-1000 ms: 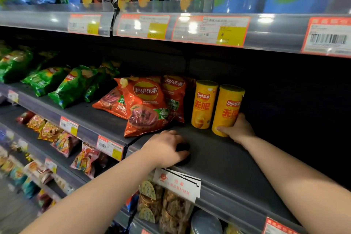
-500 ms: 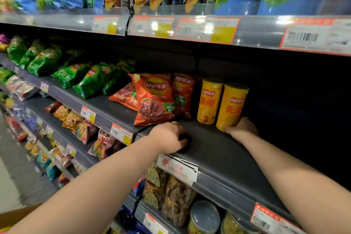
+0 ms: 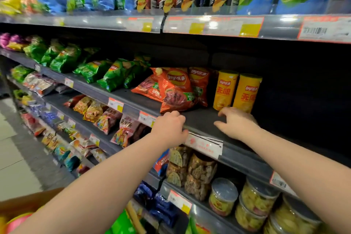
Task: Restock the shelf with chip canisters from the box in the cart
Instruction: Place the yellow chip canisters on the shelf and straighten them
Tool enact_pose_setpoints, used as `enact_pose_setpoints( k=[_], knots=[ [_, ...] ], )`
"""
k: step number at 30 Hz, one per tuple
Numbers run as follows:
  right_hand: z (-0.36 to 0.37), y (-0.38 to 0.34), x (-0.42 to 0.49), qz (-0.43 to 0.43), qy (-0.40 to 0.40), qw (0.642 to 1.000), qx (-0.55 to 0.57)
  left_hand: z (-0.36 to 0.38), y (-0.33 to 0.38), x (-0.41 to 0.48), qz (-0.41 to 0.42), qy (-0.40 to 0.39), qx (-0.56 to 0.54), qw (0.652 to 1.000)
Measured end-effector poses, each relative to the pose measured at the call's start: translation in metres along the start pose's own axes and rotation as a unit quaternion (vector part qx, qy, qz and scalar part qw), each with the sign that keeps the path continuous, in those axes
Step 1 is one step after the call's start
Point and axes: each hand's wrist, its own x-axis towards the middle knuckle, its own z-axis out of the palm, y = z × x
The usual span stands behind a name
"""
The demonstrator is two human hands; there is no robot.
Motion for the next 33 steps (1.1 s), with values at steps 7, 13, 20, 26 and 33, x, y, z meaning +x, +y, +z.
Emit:
enact_pose_setpoints(
  k=[7,13,20,26,33],
  knots=[
    [0.014,-0.094,-0.042,-0.095,0.030,0.995,-0.015,-0.006,-0.062,-0.085,-0.043,-0.045,0.026,0.998],
    [0.047,-0.164,-0.081,-0.146,-0.010,0.989,-0.033,-0.001,-0.108,-0.164,-0.084,-0.089,0.050,0.991],
    [0.096,-0.244,-0.122,-0.204,-0.064,0.975,-0.067,0.008,-0.159,-0.253,-0.147,-0.153,0.061,0.975],
    [0.134,-0.298,-0.152,-0.247,-0.103,0.963,-0.039,0.026,-0.198,-0.321,-0.203,-0.180,0.058,0.961],
    [0.179,-0.340,-0.162,-0.305,-0.180,0.934,-0.057,0.045,-0.225,-0.364,-0.268,-0.213,0.032,0.939]
  ],
)
